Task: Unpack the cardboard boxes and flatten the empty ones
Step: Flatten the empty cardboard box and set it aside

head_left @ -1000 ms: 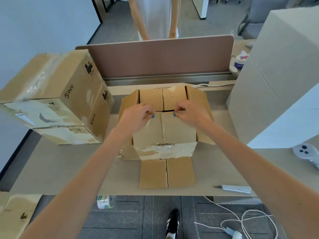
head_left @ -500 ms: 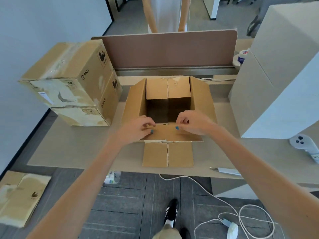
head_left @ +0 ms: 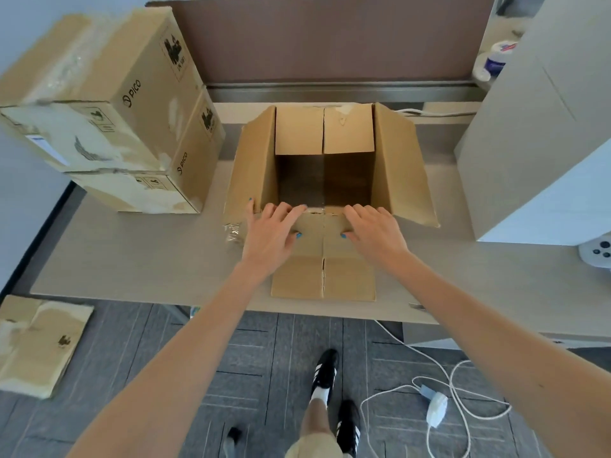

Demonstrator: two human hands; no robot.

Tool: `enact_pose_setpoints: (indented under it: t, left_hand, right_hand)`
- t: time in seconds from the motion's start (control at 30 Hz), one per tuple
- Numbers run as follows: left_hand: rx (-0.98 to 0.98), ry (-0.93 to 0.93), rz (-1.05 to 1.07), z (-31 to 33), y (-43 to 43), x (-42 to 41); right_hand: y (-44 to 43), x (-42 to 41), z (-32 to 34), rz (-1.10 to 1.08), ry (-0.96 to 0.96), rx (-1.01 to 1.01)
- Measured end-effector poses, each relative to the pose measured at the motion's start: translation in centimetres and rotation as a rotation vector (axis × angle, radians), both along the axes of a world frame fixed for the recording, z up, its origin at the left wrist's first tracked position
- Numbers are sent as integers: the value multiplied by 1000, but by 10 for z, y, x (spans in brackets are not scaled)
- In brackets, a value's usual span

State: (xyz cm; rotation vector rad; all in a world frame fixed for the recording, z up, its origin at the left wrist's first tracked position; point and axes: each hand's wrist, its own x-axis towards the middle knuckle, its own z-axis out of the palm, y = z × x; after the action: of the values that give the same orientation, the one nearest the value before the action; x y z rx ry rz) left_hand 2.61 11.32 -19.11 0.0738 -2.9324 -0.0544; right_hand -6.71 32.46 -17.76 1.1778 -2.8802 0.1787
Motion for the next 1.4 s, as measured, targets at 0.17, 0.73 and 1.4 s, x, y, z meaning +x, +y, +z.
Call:
enact_pose_setpoints:
  t: [0.17, 0.73, 1.4]
  left_hand:
    - [-7, 153, 89, -17, 12, -6]
    - [56, -40, -25, 28, 5, 7]
    - [-5, -65, -37, 23, -31, -154]
  right_hand:
    - [-7, 2, -17, -82, 119, -140]
    - [5, 11, 26, -2, 53, -62]
    - [-49, -122, 24, -170, 11, -51]
